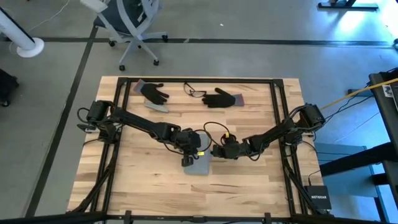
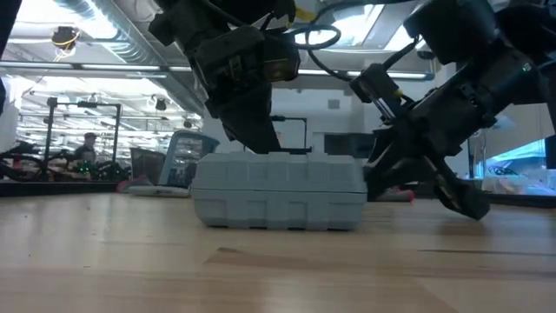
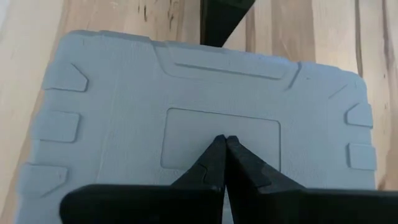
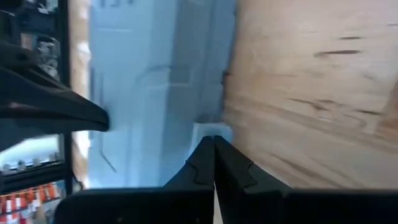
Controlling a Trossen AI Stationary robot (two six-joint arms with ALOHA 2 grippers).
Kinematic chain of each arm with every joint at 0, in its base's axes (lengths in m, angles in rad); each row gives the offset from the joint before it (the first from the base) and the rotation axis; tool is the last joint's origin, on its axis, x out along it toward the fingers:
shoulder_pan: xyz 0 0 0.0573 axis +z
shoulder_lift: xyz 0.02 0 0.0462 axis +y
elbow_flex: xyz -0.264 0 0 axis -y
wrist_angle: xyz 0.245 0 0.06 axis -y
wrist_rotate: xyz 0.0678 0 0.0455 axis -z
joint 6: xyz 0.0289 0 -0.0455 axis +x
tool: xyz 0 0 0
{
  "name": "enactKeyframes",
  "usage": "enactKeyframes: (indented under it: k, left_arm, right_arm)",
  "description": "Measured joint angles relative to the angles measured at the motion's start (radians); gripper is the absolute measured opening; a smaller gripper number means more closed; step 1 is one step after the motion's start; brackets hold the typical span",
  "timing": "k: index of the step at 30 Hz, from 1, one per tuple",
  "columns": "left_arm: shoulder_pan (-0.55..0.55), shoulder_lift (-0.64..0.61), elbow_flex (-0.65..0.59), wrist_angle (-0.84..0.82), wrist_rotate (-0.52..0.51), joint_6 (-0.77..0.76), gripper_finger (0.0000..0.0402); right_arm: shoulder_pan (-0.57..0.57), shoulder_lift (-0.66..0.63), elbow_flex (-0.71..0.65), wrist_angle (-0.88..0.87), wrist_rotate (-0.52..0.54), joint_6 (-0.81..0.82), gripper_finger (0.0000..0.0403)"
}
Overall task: Prefit tool cases
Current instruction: Close the gray prefit tool case
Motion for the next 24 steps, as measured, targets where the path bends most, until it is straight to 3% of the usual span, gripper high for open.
enactKeyframes:
  k: [9,24]
  left_arm:
    - [-0.002,0.014,-0.002,0.028,0.006,-0.013,0.0000]
    - [-0.041,0.024,-0.007,0.039,-0.040,0.014,0.0000]
  right_arm:
    - [0.001,0.069,0.089,-0.027,-0.007,-0.022,0.0000]
    - [0.030,0.057,0.089,-0.089,0.000,-0.029,0.0000]
